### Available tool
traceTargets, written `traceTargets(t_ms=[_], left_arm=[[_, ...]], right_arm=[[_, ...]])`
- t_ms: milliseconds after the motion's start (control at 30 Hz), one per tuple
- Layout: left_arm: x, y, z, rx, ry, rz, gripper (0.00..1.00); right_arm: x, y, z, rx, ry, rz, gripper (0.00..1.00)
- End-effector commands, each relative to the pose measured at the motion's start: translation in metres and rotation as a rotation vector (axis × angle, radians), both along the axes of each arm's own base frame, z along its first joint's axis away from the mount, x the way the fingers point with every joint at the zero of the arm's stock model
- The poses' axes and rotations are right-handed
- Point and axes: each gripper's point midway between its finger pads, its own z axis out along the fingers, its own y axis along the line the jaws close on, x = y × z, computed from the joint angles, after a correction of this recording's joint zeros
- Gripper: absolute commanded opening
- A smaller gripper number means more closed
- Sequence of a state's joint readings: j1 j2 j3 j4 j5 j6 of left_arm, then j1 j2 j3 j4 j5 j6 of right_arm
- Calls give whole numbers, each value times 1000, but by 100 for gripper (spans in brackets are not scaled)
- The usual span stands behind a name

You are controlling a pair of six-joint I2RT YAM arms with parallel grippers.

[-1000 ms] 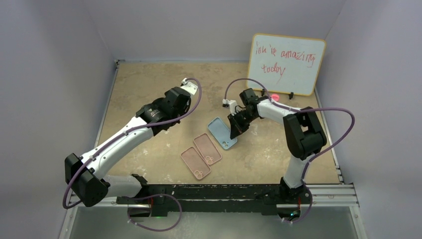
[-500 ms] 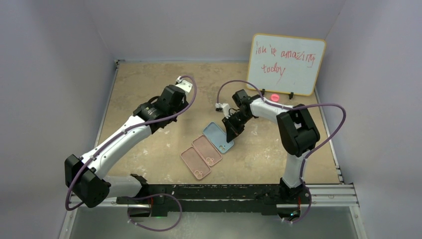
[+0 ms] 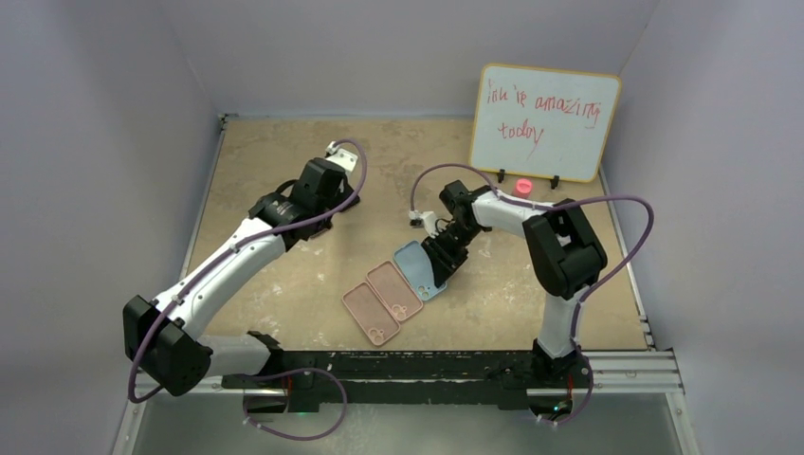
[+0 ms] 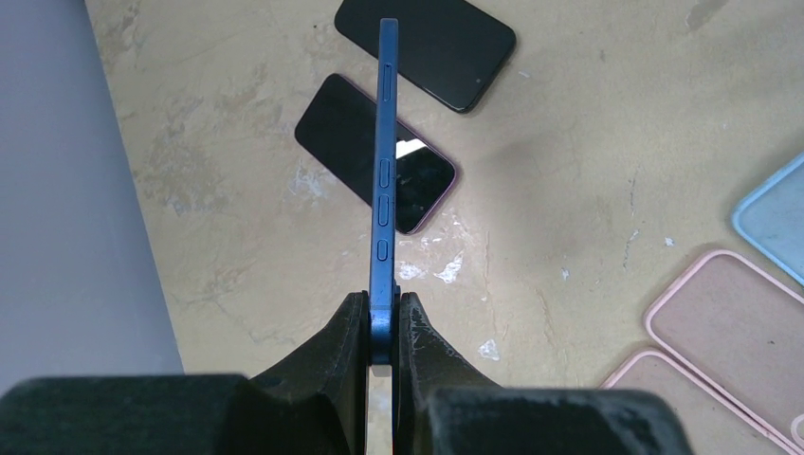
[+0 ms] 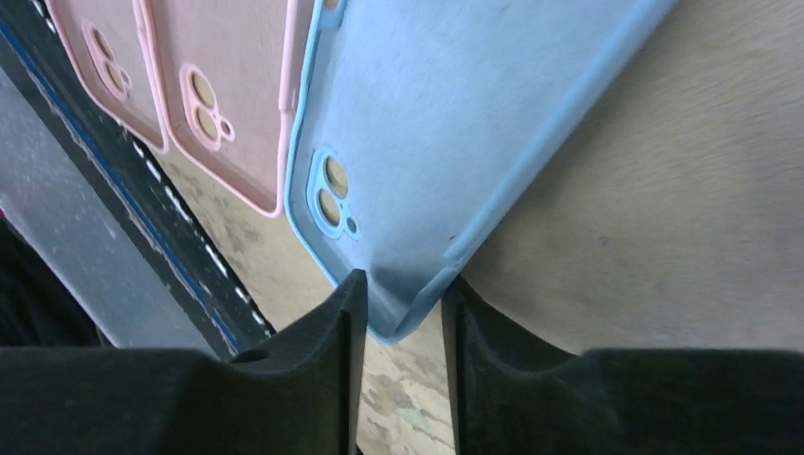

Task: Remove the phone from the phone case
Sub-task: Place the phone case at the center of the board, then place the phone at the center of the board.

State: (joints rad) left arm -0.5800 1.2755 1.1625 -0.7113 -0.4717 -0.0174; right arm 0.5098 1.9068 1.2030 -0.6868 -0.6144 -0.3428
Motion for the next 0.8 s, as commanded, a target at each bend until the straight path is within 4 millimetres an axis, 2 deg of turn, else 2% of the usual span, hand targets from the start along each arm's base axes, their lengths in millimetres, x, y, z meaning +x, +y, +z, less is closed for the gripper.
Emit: traceTargets(t_ms=[0,133,267,300,367,400,600,767], left_arm=[[16,10,11,-40,-78,84,0],[19,25,3,3,-70,150,0],[20,42,-7,71,-56,218,0],[21,46,-11,90,-47,232,0],[21,54,-17,129,-33,263,0],[22,58,-20,150,-24,278,0],[19,80,-39,291,26,360,0],[16,94,-65,407,108,400,0]], right_arm=[[-25,-10,-3,-59,82,12,44],[-13,-5,6,-30,0,-19,62],[5,4,26,29,-124,-76,77],[13,6,31,40,-164,-105,83],[27,9,40,67,-241,-175,86],[34,10,44,82,-276,-210,92],[74,-10,71,97,-545,-430,98],[88,-18,100,168,-689,-578,99]])
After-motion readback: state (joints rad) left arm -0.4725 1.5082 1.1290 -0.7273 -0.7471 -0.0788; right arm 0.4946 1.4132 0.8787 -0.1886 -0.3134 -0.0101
